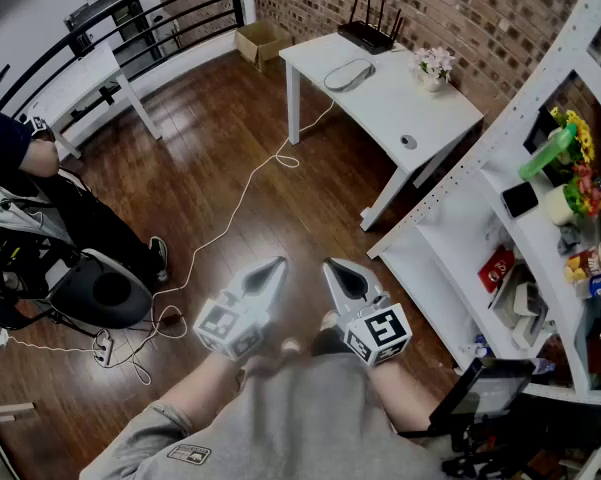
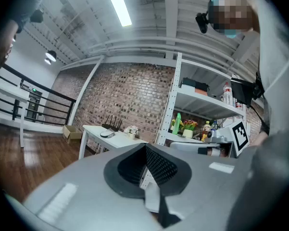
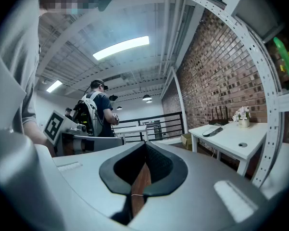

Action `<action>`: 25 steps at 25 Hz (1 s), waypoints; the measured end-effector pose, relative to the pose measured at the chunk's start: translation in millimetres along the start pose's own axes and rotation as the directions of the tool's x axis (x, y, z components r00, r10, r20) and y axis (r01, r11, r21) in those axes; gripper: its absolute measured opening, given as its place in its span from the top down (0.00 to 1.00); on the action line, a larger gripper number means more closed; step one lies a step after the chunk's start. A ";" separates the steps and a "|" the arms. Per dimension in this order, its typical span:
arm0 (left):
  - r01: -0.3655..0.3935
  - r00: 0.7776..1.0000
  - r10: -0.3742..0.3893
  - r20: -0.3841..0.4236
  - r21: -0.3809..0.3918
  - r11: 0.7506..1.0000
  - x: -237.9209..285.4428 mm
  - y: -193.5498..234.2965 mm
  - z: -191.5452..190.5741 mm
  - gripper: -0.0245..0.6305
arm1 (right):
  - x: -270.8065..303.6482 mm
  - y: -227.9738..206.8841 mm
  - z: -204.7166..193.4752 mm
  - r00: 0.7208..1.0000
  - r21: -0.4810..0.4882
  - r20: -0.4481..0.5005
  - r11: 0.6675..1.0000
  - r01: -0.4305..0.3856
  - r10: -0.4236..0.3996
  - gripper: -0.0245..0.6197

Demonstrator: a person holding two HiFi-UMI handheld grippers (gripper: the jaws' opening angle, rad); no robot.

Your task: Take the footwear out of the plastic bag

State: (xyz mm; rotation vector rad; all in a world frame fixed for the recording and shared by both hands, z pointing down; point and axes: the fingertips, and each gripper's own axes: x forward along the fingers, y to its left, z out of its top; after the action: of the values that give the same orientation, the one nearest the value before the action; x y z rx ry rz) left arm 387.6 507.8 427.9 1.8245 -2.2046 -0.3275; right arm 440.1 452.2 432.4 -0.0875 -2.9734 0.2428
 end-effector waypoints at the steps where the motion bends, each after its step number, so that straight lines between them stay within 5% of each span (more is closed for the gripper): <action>1: 0.000 1.000 0.000 -0.001 0.000 1.000 4.2 4.8 0.6 0.96 | 4.9 -3.7 0.0 1.000 0.001 -0.001 1.000 0.002 -0.002 0.94; 25: -0.059 0.998 0.058 0.037 0.051 0.997 220.6 118.0 53.0 0.96 | 145.6 -201.5 55.0 0.999 -0.014 0.026 0.999 -0.031 0.031 0.94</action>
State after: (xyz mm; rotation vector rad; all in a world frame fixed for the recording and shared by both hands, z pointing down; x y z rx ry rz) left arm 221.5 313.4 429.9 1.7894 -2.3060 -0.2953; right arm 278.6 255.4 434.2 -0.1331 -3.0021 0.2295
